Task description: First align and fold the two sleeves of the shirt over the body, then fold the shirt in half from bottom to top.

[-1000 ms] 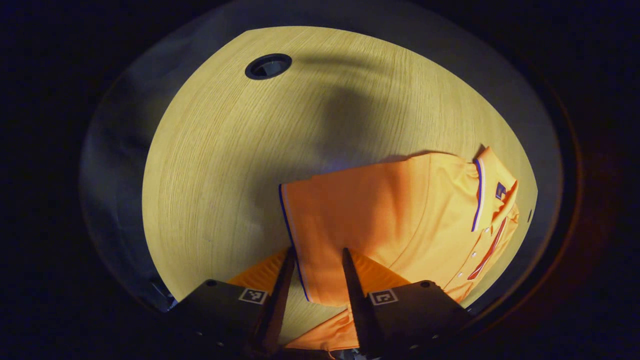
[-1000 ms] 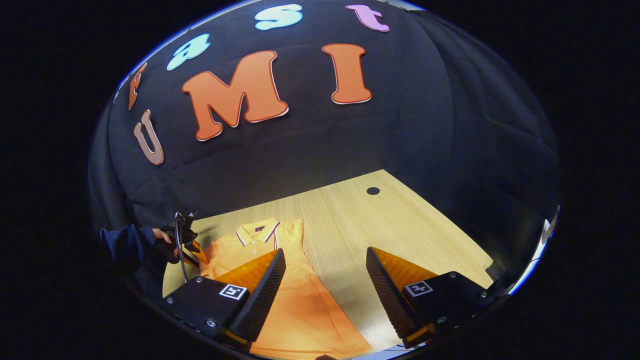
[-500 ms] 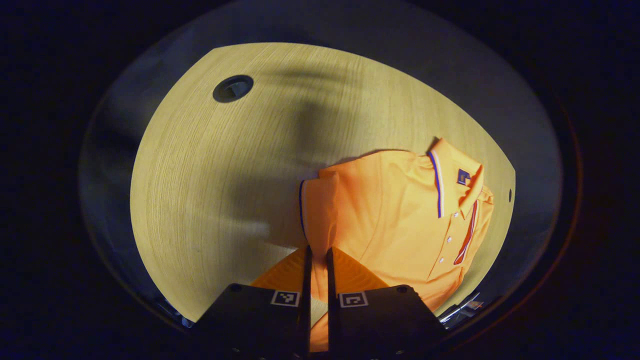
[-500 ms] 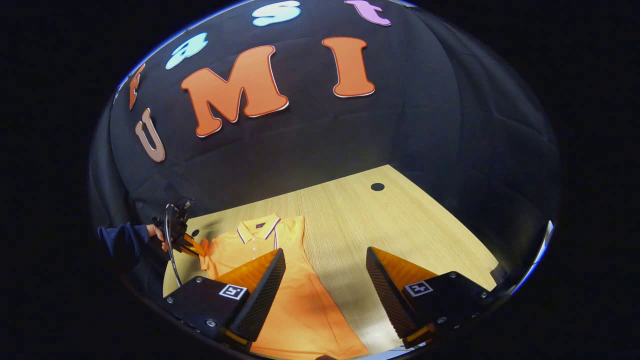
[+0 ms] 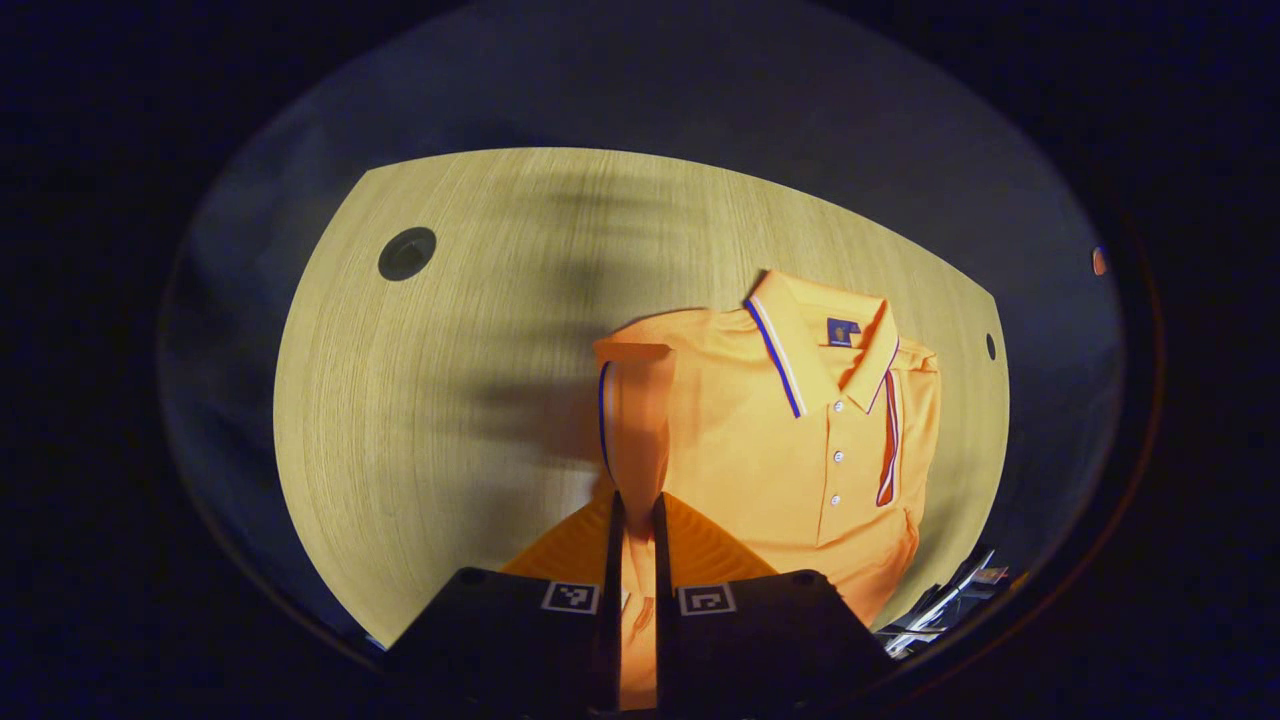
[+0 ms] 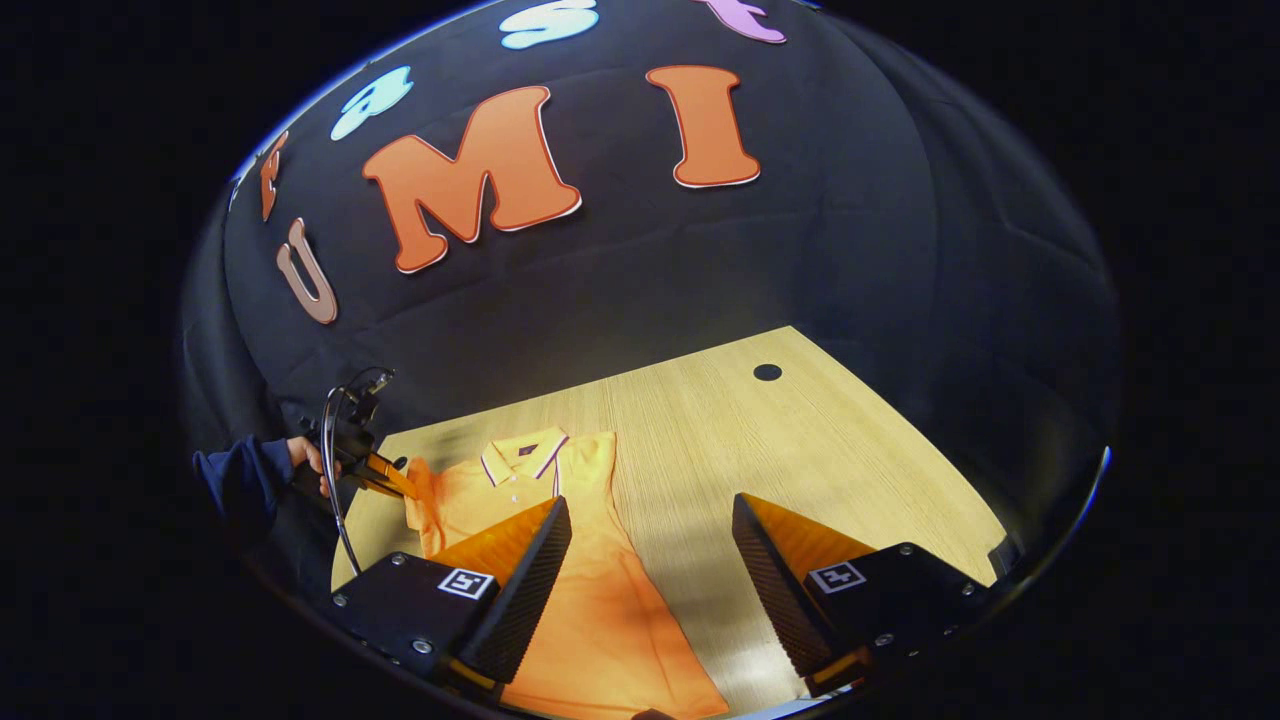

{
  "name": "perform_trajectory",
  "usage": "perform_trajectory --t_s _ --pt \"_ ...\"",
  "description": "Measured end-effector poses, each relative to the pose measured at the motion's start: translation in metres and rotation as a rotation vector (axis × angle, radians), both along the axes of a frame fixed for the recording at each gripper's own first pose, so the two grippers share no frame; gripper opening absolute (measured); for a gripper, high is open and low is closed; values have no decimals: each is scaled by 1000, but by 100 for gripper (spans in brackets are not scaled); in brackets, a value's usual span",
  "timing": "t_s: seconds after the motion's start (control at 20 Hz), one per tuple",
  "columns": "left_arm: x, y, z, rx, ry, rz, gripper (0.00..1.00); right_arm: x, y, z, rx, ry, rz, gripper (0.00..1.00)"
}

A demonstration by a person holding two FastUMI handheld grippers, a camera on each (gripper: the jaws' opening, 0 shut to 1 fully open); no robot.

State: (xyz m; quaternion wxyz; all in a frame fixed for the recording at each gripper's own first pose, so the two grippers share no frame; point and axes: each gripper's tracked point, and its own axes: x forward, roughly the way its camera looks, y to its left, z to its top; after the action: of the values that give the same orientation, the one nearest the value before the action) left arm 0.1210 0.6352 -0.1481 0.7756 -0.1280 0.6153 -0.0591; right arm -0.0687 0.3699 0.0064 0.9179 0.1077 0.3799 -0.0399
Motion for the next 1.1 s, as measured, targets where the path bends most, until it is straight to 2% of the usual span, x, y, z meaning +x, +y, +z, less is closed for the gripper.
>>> perform_trajectory --t_s 0.4,0.5,0.55,0.6,0.65,0.7,0.75,0.8,0.95,1.0,1.1 --pt "8 -66 6 54 -24 -140 12 3 -11 -8 18 15 -3 99" --pt "3 -92 10 -19 -28 -163 20 3 -13 -10 16 19 4 99" --pt "1 -110 14 -87 -38 -175 23 3 -15 -11 18 23 7 99" --pt "-2 -116 23 -113 -44 -187 35 2 -16 -11 21 27 11 99" --pt "-1 -120 26 -118 -61 -196 52 3 -16 -12 19 28 14 99" --pt "-2 -122 24 -111 -81 -206 56 5 -16 -12 18 28 19 99" --pt "-3 -119 27 -93 -101 -211 64 6 -18 -13 14 28 20 99" --pt "-5 -119 31 -89 -121 -216 64 8 -19 -13 14 25 26 99" --pt "-15 -111 45 -48 -186 -206 88 17 -19 -12 18 12 47 99" --pt "-22 -107 53 -34 -207 -196 83 20 -19 -11 16 6 57 99" --pt "-32 -102 67 -12 -265 -174 89 26 -18 -7 4 -14 81 99"
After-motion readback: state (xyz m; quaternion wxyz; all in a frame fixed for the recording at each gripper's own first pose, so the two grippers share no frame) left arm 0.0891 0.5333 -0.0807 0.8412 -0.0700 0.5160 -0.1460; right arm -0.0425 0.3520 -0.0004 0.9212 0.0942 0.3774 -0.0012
